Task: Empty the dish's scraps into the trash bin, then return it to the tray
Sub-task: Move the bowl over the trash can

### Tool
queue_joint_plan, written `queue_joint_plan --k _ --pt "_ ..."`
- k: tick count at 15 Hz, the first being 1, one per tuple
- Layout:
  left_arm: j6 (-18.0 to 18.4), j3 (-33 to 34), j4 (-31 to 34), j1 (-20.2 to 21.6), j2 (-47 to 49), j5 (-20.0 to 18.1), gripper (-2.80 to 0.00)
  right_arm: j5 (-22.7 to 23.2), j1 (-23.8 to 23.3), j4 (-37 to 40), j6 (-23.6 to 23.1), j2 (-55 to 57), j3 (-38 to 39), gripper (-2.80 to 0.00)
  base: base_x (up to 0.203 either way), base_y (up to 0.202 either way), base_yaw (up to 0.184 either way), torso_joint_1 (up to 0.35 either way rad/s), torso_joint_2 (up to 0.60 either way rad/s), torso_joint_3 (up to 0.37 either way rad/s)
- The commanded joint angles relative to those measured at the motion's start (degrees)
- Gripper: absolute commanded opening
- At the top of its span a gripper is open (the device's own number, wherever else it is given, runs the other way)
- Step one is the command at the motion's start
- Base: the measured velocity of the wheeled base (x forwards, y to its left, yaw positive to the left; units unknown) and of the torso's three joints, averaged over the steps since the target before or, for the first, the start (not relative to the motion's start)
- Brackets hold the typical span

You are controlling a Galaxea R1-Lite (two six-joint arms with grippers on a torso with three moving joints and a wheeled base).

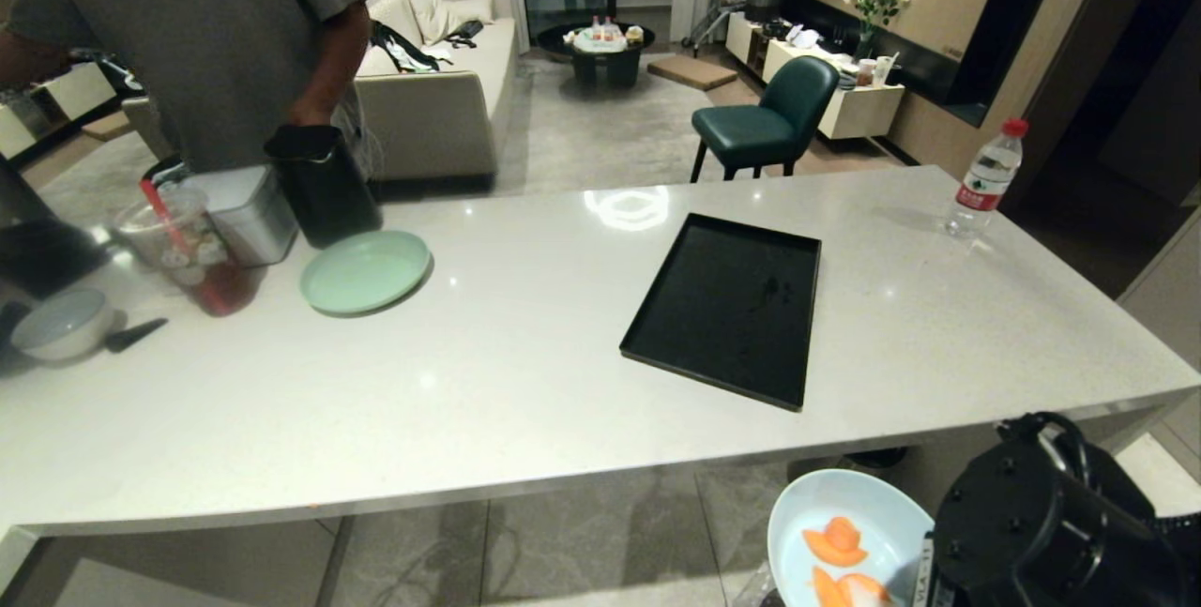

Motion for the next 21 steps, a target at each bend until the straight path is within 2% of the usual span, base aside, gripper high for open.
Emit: queue_joint_plan --k 1,6,16,21 --pt "-0.1 0.0 0.0 0.0 0.1 0.1 -2.8 -0.1 0.0 0.2 0.4 -0.1 0.1 -2.8 0.0 0.0 0.0 0.0 0.0 0.0" --pt "-0.1 0.0 0.0 0.0 0.1 0.1 -2.8 -0.2 0.0 0.2 0.3 -0.1 0.0 -2.8 -0.025 0.0 0.001 0.002 0.0 0.0" --pt "-0.1 0.0 0.0 0.0 0.1 0.1 -2.8 -0.1 0.0 0.2 0.3 -0.3 0.0 -2.8 -0.186 0.0 -0.001 -0.002 0.0 0.002" --pt "-0.1 0.0 0.0 0.0 0.1 0.1 -2.8 -0.5 0.1 0.6 -0.2 -0.6 -0.2 -2.8 0.0 0.0 0.0 0.005 0.0 0.0"
